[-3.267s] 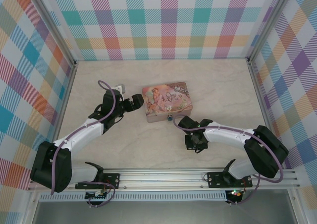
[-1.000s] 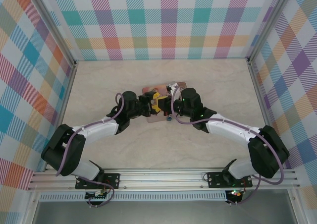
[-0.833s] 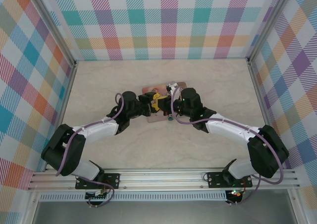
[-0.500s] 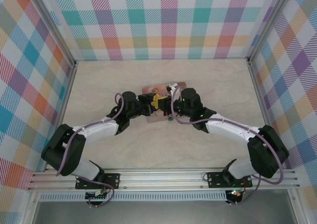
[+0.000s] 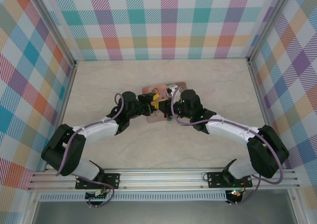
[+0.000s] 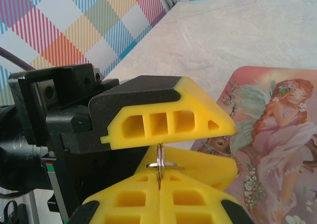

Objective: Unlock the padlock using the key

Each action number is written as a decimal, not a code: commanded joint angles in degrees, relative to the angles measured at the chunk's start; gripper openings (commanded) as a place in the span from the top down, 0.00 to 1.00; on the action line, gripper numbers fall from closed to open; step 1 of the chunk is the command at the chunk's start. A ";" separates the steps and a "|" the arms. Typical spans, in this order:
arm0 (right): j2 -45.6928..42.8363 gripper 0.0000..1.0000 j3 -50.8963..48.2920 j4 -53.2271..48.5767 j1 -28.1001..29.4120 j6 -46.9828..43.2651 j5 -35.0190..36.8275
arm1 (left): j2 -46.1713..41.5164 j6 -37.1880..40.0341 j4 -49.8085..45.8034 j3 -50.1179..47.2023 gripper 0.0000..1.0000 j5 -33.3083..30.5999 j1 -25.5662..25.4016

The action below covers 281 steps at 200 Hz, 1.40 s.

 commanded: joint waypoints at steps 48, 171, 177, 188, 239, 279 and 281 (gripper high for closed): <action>-3.57 0.99 -2.70 0.13 -0.05 0.94 0.13 | -1.08 -4.12 0.92 -0.81 0.97 -1.38 -0.69; -14.66 0.43 -7.60 3.57 -11.47 9.02 -24.08 | -11.13 63.58 -13.85 12.55 1.00 -5.43 -0.78; -14.78 0.41 -7.82 5.59 -12.01 10.34 -25.12 | -11.46 66.80 -13.76 12.92 1.00 -3.98 -0.78; -14.56 0.36 -7.93 9.52 -12.75 12.60 -26.95 | -11.88 71.29 -14.33 13.79 1.00 -1.71 -0.78; -9.73 0.23 -4.24 27.09 -13.07 21.06 -34.72 | -12.76 80.84 -12.03 15.27 1.00 5.76 -0.87; -4.34 0.27 -0.57 30.57 -12.72 23.53 -37.54 | -12.48 79.69 -10.66 15.91 1.00 6.87 -0.87; -4.02 0.27 -0.45 30.84 -12.65 23.77 -37.63 | -12.42 79.52 -10.52 16.00 1.00 6.88 -0.87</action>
